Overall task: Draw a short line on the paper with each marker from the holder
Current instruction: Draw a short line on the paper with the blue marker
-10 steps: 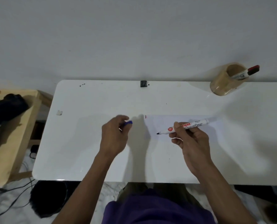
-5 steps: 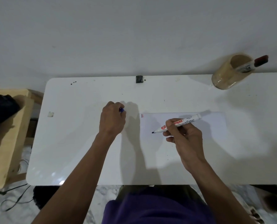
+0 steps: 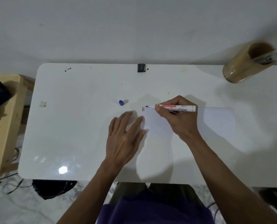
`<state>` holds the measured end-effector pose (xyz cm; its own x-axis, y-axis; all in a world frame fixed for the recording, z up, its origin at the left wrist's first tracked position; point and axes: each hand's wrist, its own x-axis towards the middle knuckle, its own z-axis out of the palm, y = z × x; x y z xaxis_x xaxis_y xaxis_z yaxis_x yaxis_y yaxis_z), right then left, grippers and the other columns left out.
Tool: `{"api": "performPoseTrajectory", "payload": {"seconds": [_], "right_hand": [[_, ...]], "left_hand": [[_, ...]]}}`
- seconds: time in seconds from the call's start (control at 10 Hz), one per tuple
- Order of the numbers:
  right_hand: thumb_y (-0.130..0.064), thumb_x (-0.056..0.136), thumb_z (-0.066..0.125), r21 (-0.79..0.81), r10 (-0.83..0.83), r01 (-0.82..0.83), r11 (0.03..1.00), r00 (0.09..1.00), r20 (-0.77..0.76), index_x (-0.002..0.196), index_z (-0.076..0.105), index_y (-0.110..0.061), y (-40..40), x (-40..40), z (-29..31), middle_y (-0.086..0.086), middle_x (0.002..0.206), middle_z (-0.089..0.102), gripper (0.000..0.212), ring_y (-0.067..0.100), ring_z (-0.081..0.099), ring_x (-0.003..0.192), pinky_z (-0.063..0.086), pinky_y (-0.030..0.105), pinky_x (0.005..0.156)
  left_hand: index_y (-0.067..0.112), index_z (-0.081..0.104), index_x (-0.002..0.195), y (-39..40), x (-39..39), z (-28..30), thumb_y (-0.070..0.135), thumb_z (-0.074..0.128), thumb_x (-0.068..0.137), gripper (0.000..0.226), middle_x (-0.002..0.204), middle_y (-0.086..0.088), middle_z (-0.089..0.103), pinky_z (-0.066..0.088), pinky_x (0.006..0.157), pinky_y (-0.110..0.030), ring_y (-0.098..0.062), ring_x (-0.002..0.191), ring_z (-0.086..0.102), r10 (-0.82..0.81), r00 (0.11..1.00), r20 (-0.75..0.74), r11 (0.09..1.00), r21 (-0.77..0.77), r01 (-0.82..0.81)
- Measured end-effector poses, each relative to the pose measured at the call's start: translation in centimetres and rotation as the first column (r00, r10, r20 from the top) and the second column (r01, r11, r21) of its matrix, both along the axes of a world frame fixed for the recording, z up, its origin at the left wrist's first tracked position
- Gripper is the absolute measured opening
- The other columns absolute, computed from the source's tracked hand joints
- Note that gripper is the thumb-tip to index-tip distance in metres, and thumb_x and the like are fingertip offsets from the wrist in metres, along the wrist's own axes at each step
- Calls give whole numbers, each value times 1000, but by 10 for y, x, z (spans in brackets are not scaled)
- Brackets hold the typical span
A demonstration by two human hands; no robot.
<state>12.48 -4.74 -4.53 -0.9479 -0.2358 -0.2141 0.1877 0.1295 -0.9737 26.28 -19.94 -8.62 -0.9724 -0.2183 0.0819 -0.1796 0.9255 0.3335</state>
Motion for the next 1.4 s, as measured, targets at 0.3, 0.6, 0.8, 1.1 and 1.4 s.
{"api": "performPoseTrajectory", "payload": {"seconds": [0.3,0.6,0.8,1.1,1.4], "right_hand": [[-7,76,87,95,23,-22,995,1000,-9,73,67,0,-2,-3,-25,10,75,77,21,25,73,69,56,36,62],[-12,75,88,131,28,-22,991,999,-38,71,69,-7,-4,-3,-27,0,70,74,21,11,66,61,52,27,59],[-12,76,87,167,45,-37,985,998,-50,71,68,-5,-4,-4,-27,0,72,75,21,13,67,63,53,29,58],[-8,74,86,201,99,-86,976,994,-54,69,68,-1,-1,-4,-25,-1,70,74,20,13,65,61,50,27,56],[-7,74,86,184,104,-95,978,994,-42,71,67,-2,-1,-4,-24,6,73,76,20,28,70,66,52,32,57]], "left_hand": [[21,66,129,4,0,-9,42,61,96,40,141,-16,59,38,111,-53,-33,135,52,25,996,-87,998,-60,-30],[21,66,130,4,1,-11,43,60,96,41,141,-16,59,37,113,-52,-33,135,51,33,994,-100,998,-56,-39],[21,66,129,5,0,-12,43,60,96,41,141,-16,59,38,112,-53,-32,135,51,36,993,-116,997,-61,-43],[21,67,128,5,0,-14,43,61,95,40,140,-16,59,39,110,-53,-32,135,52,43,990,-134,997,-59,-52],[22,66,129,5,2,-15,45,60,95,42,142,-15,59,38,112,-52,-31,136,51,35,993,-113,998,-53,-42]]}}
